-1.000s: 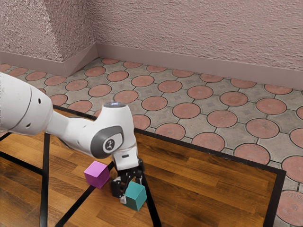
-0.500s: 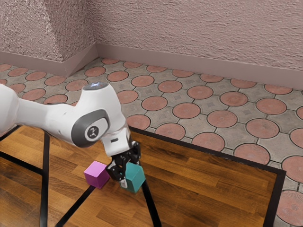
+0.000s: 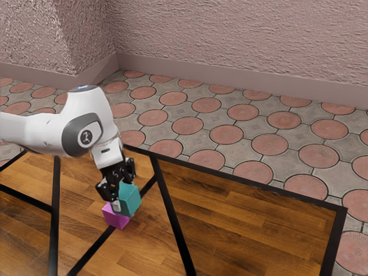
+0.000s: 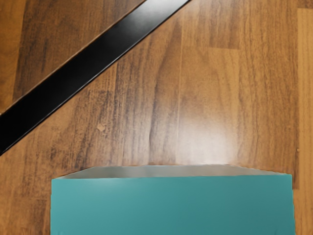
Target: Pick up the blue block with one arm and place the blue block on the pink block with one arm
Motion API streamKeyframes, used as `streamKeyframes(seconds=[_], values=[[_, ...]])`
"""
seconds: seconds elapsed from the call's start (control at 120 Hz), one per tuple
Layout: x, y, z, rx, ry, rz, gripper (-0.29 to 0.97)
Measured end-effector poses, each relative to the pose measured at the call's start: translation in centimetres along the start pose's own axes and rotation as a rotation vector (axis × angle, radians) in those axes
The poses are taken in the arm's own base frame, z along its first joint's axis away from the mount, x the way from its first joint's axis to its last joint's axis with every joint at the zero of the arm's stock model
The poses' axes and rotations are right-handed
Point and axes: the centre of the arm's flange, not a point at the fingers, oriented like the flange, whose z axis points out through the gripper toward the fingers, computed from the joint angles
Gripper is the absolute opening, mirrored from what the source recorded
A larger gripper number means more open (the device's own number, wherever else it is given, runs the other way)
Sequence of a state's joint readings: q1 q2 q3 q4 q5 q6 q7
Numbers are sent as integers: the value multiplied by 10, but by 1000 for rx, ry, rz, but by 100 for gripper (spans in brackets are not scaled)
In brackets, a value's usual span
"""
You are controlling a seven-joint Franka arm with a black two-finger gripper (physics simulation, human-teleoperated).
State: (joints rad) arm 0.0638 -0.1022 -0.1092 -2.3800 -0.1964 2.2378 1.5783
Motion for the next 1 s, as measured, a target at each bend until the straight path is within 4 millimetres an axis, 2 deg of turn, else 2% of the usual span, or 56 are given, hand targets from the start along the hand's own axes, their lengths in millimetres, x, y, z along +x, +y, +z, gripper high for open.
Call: streamKeyframes(seconds=[0.133,0.317,0.508,1.0], values=[[-20,-6,2,-12,-15,20,28],[-28,-7,4,-26,-25,70,28],[-44,-6,4,-40,-24,85,28],[-45,-17,9,-59,-14,162,28]])
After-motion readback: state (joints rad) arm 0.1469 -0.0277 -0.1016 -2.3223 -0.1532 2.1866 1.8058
